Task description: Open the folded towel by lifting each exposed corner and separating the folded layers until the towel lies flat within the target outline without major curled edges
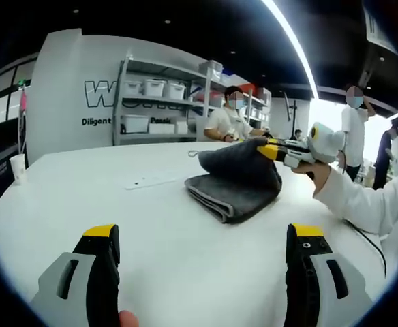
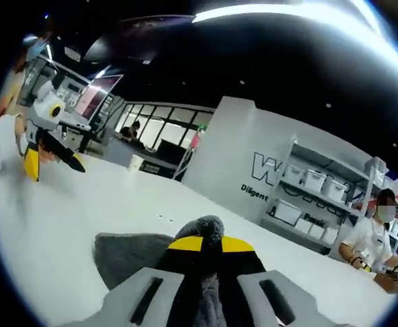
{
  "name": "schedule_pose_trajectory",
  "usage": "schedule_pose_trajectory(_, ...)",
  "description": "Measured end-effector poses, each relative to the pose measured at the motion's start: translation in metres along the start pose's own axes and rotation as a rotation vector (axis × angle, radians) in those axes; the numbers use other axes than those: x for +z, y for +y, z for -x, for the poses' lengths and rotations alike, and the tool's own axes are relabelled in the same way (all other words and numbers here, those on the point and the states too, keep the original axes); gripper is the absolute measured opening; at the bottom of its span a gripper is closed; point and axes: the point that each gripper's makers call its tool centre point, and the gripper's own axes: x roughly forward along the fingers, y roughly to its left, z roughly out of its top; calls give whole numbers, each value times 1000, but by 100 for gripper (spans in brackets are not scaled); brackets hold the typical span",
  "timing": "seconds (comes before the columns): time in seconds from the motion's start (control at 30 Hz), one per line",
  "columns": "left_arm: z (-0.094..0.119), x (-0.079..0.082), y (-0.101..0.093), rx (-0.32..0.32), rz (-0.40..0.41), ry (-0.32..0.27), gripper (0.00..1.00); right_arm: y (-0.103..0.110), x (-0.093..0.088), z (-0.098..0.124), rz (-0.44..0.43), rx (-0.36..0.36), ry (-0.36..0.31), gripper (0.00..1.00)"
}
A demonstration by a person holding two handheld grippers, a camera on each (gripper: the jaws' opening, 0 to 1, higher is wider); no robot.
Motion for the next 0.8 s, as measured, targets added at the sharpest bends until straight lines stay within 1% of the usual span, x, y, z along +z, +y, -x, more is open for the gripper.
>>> schedule_pose_trajectory(0.13, 1, 1, 1, 3, 0, -3, 100, -16, -2, 7, -7, -52, -5, 0)
schedule_pose_trajectory(0.33, 2, 3, 3, 3, 2, -9, 100, -46, -8, 20, -29, -136, 1, 0)
schedule_pose_trajectory(0.53, 2, 3, 4, 4, 2, -10, 100, -67, -16, 30, -46, -189, 11, 0)
schedule_pose_trajectory(0.67, 2, 1, 5, 9, 6, -7, 100, -78, -25, 38, -58, -220, 23, 0)
schedule_pose_trajectory(0.7, 2, 0, 6, 10, 7, -5, 100, -81, -31, 42, -60, -232, 34, 0)
schedule_pose_trajectory(0.8, 2, 0, 6, 9, 10, -4, 100, -90, -39, 49, -73, -257, 49, 0)
